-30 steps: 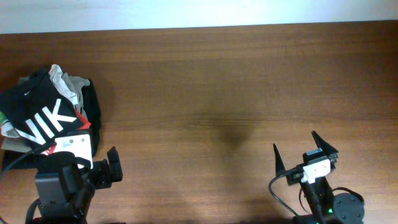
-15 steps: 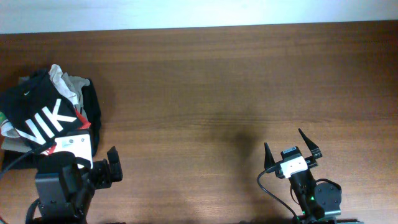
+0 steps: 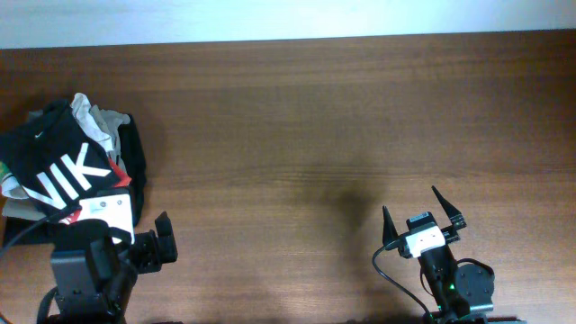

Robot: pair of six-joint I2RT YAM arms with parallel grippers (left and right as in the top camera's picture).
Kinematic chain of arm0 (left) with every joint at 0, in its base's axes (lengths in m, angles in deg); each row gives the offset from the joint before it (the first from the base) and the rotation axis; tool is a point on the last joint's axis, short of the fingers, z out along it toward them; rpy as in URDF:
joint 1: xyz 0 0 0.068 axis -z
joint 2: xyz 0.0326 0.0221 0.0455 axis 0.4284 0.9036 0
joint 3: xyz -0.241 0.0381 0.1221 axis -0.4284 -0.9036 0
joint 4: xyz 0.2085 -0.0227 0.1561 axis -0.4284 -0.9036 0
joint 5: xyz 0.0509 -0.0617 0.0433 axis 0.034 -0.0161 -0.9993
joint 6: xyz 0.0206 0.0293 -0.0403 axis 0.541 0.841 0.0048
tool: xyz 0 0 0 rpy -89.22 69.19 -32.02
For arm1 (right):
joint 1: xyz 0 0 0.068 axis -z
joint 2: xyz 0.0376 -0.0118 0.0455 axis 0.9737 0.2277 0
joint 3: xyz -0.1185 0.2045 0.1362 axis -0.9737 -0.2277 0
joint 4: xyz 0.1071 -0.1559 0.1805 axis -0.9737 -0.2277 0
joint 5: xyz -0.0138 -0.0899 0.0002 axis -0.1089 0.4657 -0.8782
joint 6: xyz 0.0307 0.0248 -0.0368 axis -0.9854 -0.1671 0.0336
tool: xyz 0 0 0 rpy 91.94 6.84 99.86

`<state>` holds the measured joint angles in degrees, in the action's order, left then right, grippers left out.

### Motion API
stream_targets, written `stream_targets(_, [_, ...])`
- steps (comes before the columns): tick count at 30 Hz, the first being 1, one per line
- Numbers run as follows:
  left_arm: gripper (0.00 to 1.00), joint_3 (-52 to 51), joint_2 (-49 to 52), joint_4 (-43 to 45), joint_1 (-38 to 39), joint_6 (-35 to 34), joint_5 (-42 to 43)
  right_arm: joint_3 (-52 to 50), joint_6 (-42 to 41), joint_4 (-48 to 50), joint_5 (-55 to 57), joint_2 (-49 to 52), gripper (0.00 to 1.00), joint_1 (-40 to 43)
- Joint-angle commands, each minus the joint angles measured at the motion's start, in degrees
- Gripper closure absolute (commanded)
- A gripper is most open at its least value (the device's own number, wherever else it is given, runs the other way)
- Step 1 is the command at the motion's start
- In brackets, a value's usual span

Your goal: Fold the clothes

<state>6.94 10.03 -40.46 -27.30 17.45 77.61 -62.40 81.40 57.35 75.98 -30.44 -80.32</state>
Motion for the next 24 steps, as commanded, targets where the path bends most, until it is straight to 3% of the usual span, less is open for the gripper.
stream_targets(1, [0.01,0.0,-0.2,0.1,-0.1,-0.5,-0.6,-0.3,-0.9,-0.5,0.1,-0.4,0.01,-0.3])
stream_targets(10, [0.01,-0.4,-6.0,-3.7,-0.1,-0.5,-2.6,-0.3,-0.9,-0.5,0.1,-0.4,0.01,-0.3])
stream_targets(12, [0.01,-3.1,-7.8,-1.3,-0.1,-0.5,-2.6,-0.3,-0.9,-0.5,0.1,-0.4,0.01,-0.3])
stream_targets(17, [0.01,-25.0,-18.8,23.7,-0.1,-0.5,-0.2,-0.3,-0.9,-0.5,0.1,-0.4,0.01,-0.3])
stream_targets(20, [0.01,-43.5,-27.3,50.1,-0.1,-0.5,3.1,-0.3,-0.9,-0.5,0.1,-0.4,0.01,-0.3])
stream_targets(24, [0.01,-58.5,-33.6,71.4,0.1,4.1,8.4,-0.3,-0.9,-0.5,0.1,-0.4,0.01,-0.3])
